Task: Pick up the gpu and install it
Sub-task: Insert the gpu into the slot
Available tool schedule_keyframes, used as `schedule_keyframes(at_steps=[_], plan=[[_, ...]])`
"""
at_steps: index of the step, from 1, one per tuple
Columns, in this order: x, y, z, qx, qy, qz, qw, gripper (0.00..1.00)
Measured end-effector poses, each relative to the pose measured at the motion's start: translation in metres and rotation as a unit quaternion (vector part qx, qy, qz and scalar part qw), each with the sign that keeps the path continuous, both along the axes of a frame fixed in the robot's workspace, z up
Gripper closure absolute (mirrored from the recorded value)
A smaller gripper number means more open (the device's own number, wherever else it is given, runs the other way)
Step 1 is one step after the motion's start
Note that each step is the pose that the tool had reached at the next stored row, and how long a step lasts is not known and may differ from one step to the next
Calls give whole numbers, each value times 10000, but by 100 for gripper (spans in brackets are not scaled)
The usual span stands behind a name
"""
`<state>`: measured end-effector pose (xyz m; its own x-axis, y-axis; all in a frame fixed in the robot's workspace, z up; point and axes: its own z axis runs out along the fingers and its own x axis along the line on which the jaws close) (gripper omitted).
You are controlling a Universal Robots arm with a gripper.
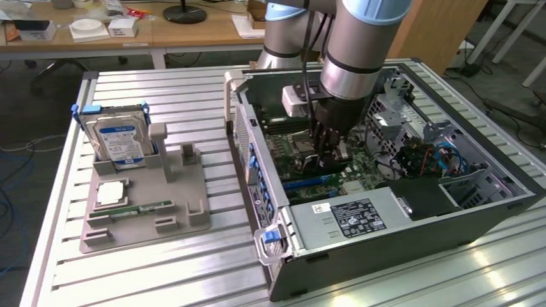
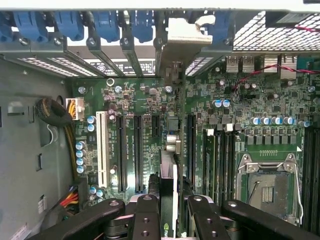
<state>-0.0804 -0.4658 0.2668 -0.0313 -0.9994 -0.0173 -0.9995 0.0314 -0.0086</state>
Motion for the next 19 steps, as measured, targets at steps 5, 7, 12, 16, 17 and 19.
schedule_keyframes(at_steps=[5,7,12,16,17,19], plan=[[18,0,-15,-1,-1,-1,10000,74],[18,0,-36,0,-1,0,10000,74],[16,1,-59,-4,-40,1,10000,74],[9,2,-65,-2,-83,2,10000,74],[4,2,-66,-2,-83,1,10000,74],[-4,1,-69,-3,-83,2,10000,74]])
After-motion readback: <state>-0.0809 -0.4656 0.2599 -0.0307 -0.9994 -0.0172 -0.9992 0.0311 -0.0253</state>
